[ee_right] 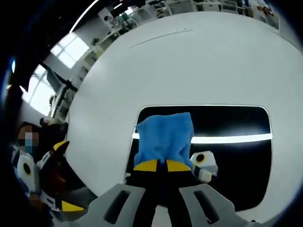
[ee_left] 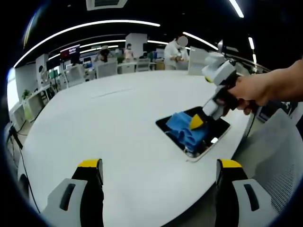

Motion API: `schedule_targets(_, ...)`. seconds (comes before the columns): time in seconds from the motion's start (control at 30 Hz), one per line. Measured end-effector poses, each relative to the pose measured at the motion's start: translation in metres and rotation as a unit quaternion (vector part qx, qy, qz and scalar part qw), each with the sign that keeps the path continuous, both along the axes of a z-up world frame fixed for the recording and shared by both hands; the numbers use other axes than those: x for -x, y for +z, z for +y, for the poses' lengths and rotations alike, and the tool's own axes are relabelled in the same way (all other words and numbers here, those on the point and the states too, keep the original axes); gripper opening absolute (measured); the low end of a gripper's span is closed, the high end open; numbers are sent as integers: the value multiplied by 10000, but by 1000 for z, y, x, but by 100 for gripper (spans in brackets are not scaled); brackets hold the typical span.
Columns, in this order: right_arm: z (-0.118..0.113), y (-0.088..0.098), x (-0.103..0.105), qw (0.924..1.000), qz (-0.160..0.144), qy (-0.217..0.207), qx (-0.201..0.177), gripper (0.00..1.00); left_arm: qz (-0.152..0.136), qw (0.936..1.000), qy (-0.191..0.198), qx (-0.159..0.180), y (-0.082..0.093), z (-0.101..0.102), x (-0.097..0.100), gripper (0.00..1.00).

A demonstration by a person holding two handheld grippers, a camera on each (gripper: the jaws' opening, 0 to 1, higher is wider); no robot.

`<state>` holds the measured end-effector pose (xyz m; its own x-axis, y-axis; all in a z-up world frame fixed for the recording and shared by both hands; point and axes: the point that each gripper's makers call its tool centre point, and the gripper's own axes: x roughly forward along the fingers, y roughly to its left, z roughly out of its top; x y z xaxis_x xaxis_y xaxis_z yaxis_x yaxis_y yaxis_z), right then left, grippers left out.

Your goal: Wipe the mirror surface with the cleaning cloth until all visible marks leave the cleaned area.

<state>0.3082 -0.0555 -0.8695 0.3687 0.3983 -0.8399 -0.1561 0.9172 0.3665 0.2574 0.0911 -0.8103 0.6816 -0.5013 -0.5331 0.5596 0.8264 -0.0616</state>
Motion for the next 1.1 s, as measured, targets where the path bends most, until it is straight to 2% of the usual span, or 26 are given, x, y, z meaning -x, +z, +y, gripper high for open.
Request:
schedule_targets(0.57, 0, -2, 21, 9997, 133, -32, -205, 0, -13, 10000, 39, 21, 1, 1, -1, 100)
schedule_targets(0.9, 2, 2, 44, 9995, 178, 73, -254, 0, -11, 10000, 43, 27, 1, 1, -1, 100)
schedule_targets(1.1, 2, 0, 47, 9993, 180, 63, -312, 0, 1, 10000, 27, 38, 0, 0, 0, 100)
